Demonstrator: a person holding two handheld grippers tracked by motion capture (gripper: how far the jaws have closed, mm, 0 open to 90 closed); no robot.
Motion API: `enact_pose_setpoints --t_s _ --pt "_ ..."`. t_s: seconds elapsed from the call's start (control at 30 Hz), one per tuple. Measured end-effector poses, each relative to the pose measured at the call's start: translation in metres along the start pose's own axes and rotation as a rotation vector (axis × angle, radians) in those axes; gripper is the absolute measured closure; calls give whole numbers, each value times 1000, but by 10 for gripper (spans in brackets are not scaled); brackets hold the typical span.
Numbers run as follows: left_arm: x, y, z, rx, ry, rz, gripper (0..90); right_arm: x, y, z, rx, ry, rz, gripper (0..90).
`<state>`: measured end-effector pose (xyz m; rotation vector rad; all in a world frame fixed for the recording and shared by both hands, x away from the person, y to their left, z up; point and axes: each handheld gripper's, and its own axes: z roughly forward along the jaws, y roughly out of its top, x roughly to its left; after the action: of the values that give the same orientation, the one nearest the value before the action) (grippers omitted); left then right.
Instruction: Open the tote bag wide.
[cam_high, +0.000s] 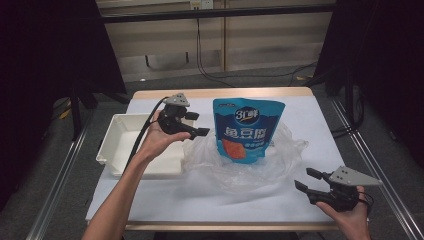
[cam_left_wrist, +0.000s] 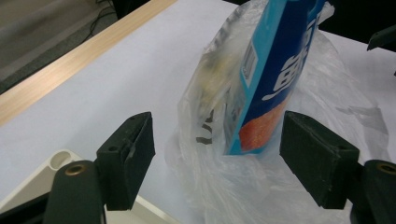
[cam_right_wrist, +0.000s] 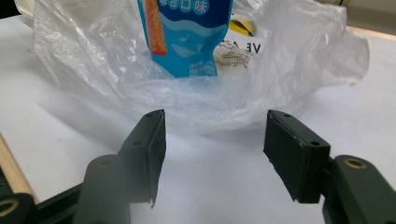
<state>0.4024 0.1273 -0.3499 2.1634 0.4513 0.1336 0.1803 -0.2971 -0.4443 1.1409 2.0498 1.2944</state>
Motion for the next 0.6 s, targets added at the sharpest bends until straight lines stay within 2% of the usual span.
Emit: enact_pose_setpoints --t_s 0.07,0.1,0.2,0.27,0.3,0.33,0.37,0.4,0.47,0.6 --pt "-1 3 -2 8 -13 7 248 3 -2 -3 -10 5 15 383" --pt "-2 5 -3 4 -7 15 238 5 -1 -3 -6 8 9 377" --pt "-4 9 -5 -4 -25 16 234 10 0 0 -9 23 7 365" --pt "-6 14 -6 6 -34 38 237 13 0 3 -2 39 8 352" --pt "-6 15 -6 12 -47 54 248 15 0 5 6 46 4 349" --pt "-8 18 -7 13 -73 57 283 17 0 7 11 53 4 346" --pt "-9 20 -8 12 -81 71 332 19 -1 10 10 70 15 338" --pt "-11 22 -9 9 -79 75 341 20 -1 12 14 82 17 327" --pt "-13 28 -11 10 -80 96 346 24 -2 17 41 95 -10 307" --pt "-14 40 -9 13 -77 119 376 26 -3 23 59 119 -9 302"
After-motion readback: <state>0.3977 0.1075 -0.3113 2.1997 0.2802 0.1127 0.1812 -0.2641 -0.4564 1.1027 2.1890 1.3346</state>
